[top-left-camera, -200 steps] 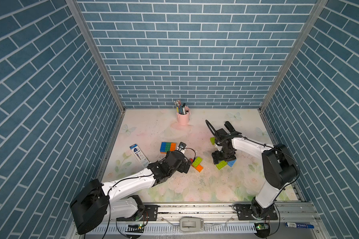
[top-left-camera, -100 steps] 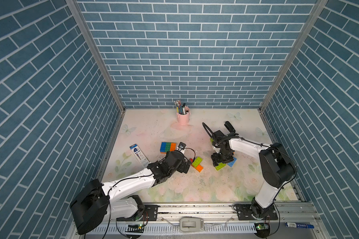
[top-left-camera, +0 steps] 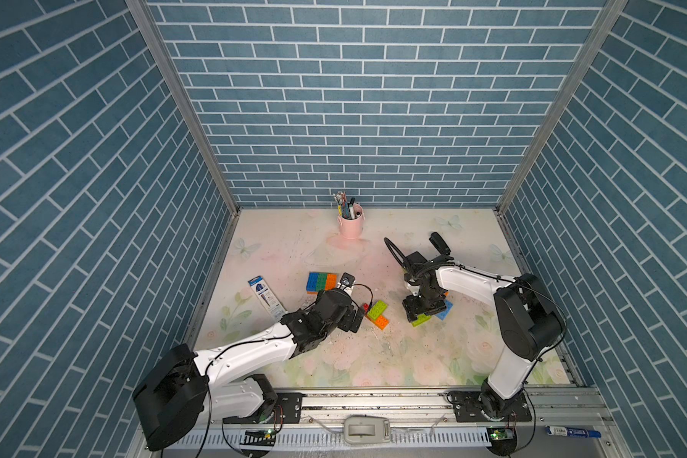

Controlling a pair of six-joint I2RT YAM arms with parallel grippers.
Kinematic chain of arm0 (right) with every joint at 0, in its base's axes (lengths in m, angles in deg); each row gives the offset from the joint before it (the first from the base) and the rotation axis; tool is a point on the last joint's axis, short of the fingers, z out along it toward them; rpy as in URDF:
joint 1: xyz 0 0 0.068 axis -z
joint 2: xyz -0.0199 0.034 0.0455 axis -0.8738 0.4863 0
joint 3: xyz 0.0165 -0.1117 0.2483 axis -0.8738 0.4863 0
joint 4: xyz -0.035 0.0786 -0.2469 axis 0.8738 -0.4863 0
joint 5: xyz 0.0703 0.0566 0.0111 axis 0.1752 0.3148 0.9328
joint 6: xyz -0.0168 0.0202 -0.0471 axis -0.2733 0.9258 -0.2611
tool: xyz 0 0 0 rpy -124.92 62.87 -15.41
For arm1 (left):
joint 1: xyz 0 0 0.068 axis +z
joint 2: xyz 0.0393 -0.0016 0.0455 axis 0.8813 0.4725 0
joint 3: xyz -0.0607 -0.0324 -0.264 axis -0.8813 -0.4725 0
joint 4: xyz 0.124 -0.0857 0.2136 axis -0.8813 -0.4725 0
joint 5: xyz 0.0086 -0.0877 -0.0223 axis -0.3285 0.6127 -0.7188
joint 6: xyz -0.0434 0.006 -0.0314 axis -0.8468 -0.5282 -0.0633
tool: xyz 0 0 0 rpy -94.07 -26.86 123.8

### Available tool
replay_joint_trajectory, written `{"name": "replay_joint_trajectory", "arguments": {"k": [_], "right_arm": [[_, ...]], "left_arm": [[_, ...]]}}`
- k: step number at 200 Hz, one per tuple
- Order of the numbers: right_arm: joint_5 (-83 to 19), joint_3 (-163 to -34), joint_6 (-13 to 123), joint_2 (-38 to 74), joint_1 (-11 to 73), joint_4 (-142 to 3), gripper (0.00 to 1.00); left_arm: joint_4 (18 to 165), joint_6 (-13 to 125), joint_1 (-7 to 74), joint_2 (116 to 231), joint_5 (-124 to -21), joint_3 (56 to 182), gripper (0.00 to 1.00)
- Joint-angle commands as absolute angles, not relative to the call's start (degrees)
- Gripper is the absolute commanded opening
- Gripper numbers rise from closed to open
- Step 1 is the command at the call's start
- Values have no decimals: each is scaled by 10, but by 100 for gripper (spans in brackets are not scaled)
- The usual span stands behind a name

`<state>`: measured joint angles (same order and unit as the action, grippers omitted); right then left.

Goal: Assemble a rectangle with lego
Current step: Pick up the lego brick from the center of the board.

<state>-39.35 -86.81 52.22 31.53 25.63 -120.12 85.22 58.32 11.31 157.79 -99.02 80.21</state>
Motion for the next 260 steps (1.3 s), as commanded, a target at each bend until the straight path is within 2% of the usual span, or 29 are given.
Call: {"name": "replay_joint_trajectory", "arguments": {"k": [1, 66, 124, 207, 228, 260], "right_arm": [[-410, -863, 511, 323, 253, -1215, 74], [-429, -858, 510, 323, 252, -1201, 67], [-437, -857, 511, 329, 250, -1192, 70], [-438, -876, 509, 323, 245, -1210, 65], [-443, -906, 508, 304, 236, -1247, 64], [-443, -972, 489, 299, 199, -1309, 63]], "left_arm": [[851, 579, 117, 1567, -991, 795, 99], [850, 578, 120, 1561, -995, 793, 99], [848, 577, 130, 1547, -993, 786, 99], [843, 569, 139, 1532, -995, 781, 99], [829, 552, 159, 1509, -995, 781, 99], [779, 502, 234, 1476, -984, 776, 98]]}}
